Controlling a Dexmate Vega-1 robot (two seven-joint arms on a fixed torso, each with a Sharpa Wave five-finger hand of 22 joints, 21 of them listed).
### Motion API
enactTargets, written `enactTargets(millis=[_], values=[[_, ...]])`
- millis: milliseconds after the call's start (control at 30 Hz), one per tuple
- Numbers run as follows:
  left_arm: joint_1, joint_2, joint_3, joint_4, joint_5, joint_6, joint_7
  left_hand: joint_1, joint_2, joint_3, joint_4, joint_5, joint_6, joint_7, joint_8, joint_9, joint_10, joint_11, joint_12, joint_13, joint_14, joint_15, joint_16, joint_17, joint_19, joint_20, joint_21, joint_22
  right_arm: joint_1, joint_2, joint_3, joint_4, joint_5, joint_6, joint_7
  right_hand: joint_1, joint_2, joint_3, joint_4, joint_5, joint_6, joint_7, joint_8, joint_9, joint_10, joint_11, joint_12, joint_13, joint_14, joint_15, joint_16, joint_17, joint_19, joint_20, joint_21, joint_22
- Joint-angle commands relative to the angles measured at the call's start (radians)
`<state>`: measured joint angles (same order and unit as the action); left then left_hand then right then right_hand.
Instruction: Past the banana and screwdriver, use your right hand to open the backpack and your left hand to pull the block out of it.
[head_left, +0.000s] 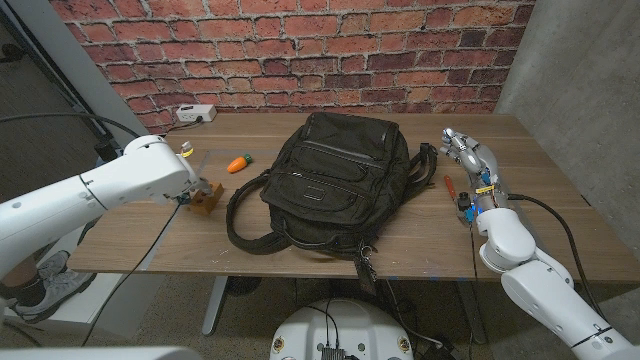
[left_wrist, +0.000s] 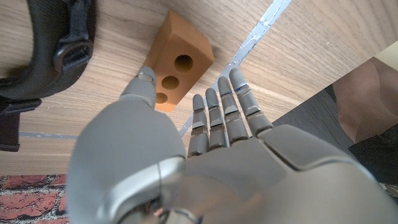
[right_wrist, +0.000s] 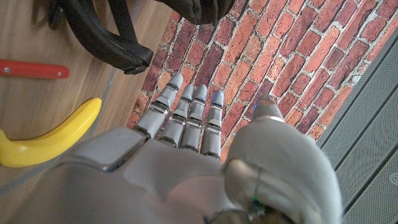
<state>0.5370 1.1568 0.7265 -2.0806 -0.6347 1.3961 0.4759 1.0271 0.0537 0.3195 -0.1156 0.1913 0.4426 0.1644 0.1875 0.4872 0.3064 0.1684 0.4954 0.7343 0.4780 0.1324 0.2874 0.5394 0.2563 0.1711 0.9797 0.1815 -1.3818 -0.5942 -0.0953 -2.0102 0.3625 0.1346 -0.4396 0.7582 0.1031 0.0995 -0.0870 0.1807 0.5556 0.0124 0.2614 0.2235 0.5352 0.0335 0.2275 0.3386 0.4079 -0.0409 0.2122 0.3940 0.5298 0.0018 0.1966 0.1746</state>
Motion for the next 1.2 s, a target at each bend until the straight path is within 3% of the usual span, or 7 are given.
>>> enactTargets(millis=[33, 233, 433, 567, 667, 1000, 1200], values=[[-0.061, 0.022, 0.053, -0.006, -0.042, 0.0, 0.004, -0.019, -0.002, -0.008, 0.001, -0.006, -0.023, 0.006, -0.007, -0.007, -0.02, 0.01, -0.016, -0.009, -0.012, 0.007, -0.01, -0.006, -0.011, 0.004, -0.006, 0.003, 0.015, -0.004, -0.009, 0.015, 0.013, -0.005, 0.001, 0.002, 0.008, 0.005, -0.004, 0.004, 0.013, -0.002, -0.001, 0.001, 0.008, 0.003, 0.001, 0.001, 0.006, -0.009, 0.007, 0.002, 0.008, -0.001, 0.006, 0.002], [-0.05, 0.023, 0.036, -0.015, -0.035, 0.0, -0.004, -0.026, -0.002, -0.009, 0.001, -0.008, -0.032, 0.008, -0.007, -0.013, -0.033, 0.017, -0.029, -0.018, -0.022, 0.012, -0.014, -0.011, -0.014, 0.006, -0.01, 0.004, 0.018, -0.005, -0.012, 0.017, 0.014, -0.005, -0.005, 0.0, 0.008, 0.005, -0.005, 0.004, 0.013, -0.002, -0.002, 0.001, 0.008, 0.003, 0.001, 0.001, 0.006, -0.008, 0.008, 0.001, 0.008, 0.0, 0.006, 0.002], [0.012, 0.016, -0.034, -0.039, 0.013, -0.008, -0.03, -0.05, 0.003, -0.014, 0.011, -0.01, -0.044, 0.012, -0.005, -0.024, -0.04, 0.019, -0.043, -0.032, -0.032, 0.015, -0.016, -0.016, -0.022, 0.009, -0.018, 0.004, 0.02, 0.001, -0.015, 0.024, 0.01, 0.005, -0.014, 0.0, 0.009, 0.005, -0.006, 0.004, 0.012, -0.002, -0.003, 0.001, 0.008, 0.002, 0.001, 0.001, 0.006, -0.008, 0.008, 0.0, 0.008, 0.0, 0.006, 0.002], [0.089, 0.014, -0.119, -0.058, 0.028, -0.051, -0.031, -0.155, 0.039, -0.039, 0.073, -0.008, -0.051, 0.007, 0.0, -0.039, -0.045, 0.006, -0.062, -0.052, -0.042, 0.017, -0.014, -0.02, -0.028, 0.01, -0.027, 0.005, 0.02, 0.005, -0.018, 0.031, 0.009, 0.014, -0.019, -0.001, 0.009, 0.005, -0.006, 0.004, 0.012, -0.002, -0.004, 0.001, 0.008, 0.002, 0.001, 0.001, 0.006, -0.009, 0.008, 0.0, 0.008, 0.0, 0.006, 0.002], [0.109, 0.008, -0.148, -0.065, 0.046, -0.059, -0.045, -0.187, 0.048, -0.046, 0.09, -0.005, -0.052, 0.011, 0.001, -0.044, -0.045, 0.012, -0.068, -0.059, -0.047, 0.025, -0.015, -0.023, -0.031, 0.013, -0.032, 0.005, 0.02, 0.01, -0.018, 0.038, 0.008, 0.025, -0.022, -0.001, 0.01, 0.006, -0.007, 0.004, 0.013, -0.002, -0.004, 0.001, 0.008, 0.003, 0.001, 0.001, 0.005, -0.009, 0.008, -0.001, 0.008, 0.0, 0.006, 0.002], [0.134, -0.018, -0.194, -0.079, 0.11, -0.035, -0.074, -0.211, 0.086, -0.028, 0.098, 0.019, -0.016, 0.019, 0.012, -0.06, -0.018, 0.018, -0.073, -0.077, -0.033, 0.028, -0.007, -0.033, -0.021, 0.017, -0.037, 0.005, 0.035, 0.032, -0.027, 0.083, 0.006, 0.068, -0.025, -0.003, 0.014, 0.008, -0.008, 0.005, 0.012, -0.003, -0.006, 0.001, 0.007, 0.003, 0.0, 0.001, 0.003, -0.009, 0.009, -0.002, 0.005, 0.0, 0.005, 0.002], [0.216, -0.018, -0.273, -0.108, 0.135, -0.084, -0.044, -0.224, 0.089, -0.025, 0.101, 0.025, -0.022, 0.013, 0.008, -0.066, -0.024, 0.017, -0.081, -0.084, -0.041, 0.03, -0.01, -0.038, -0.023, 0.013, -0.042, 0.004, 0.056, 0.05, -0.036, 0.126, 0.011, 0.103, -0.021, -0.01, 0.02, 0.008, -0.004, 0.005, 0.013, -0.003, -0.007, 0.001, 0.004, 0.002, -0.002, 0.0, -0.002, -0.008, 0.008, -0.001, 0.003, -0.002, 0.004, 0.002]])
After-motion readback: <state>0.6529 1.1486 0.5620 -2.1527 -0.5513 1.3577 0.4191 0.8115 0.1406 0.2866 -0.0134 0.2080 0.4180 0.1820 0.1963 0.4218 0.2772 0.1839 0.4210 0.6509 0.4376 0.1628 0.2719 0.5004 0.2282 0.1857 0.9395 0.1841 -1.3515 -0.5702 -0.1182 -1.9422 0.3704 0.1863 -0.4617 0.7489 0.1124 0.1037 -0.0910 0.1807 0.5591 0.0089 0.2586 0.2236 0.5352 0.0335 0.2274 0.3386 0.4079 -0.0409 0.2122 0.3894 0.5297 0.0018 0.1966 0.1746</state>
